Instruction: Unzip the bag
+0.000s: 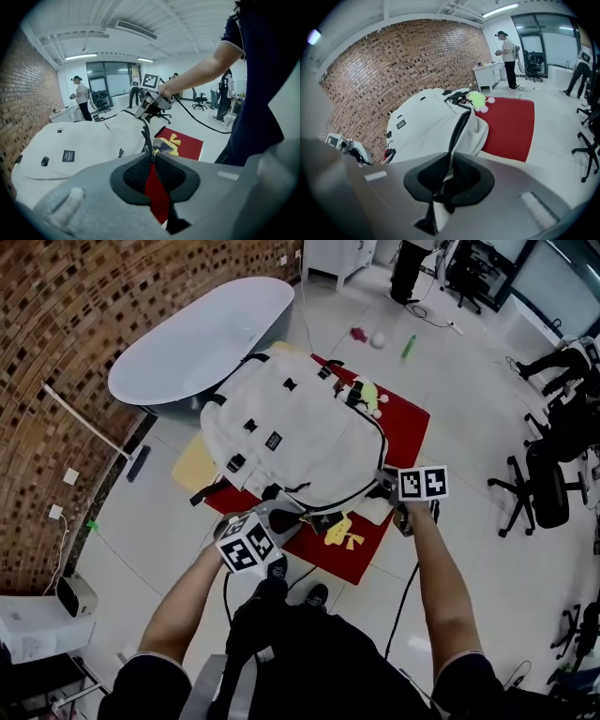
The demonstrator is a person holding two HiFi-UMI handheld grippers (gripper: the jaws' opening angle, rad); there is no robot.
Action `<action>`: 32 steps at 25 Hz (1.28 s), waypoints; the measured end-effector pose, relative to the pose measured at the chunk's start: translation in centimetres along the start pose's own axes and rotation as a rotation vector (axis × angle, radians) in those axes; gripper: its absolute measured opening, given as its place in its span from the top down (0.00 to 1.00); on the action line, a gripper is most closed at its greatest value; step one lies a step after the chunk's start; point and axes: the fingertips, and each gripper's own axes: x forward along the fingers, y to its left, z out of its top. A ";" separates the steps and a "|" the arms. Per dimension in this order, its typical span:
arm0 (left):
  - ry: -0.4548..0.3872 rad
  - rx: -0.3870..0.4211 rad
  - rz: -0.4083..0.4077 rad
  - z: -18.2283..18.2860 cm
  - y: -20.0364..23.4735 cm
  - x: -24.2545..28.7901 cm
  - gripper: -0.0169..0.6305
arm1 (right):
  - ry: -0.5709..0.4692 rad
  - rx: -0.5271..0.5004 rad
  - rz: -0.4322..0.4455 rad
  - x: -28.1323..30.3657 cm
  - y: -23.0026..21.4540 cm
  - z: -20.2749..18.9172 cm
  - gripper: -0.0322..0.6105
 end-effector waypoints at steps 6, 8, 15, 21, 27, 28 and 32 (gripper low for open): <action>0.038 -0.056 0.000 -3.4 3.1 -1.5 0.92 | -0.021 0.027 -0.024 -0.2 -0.4 -0.3 0.89; 0.027 -0.108 -0.005 -4.2 3.9 -1.7 0.91 | -0.037 0.023 -0.041 -0.2 -0.3 -0.5 0.89; -0.003 -0.202 -0.049 -4.4 4.0 -1.7 0.89 | -0.126 -0.011 -0.104 -1.8 1.5 -0.2 0.81; -0.153 -0.269 -0.013 -0.6 7.9 -5.1 0.85 | -0.294 0.001 -0.108 -5.4 4.8 1.5 0.79; -0.310 -0.331 0.134 6.5 11.9 -6.0 0.93 | -0.670 -0.038 -0.077 -10.1 10.9 6.4 0.85; -0.343 -0.336 0.143 8.0 12.2 -6.1 0.96 | -0.710 -0.055 -0.076 -10.8 11.9 7.1 0.87; -0.416 -0.316 0.149 12.1 12.4 -6.1 0.97 | -0.793 -0.158 -0.092 -12.6 15.5 9.1 0.94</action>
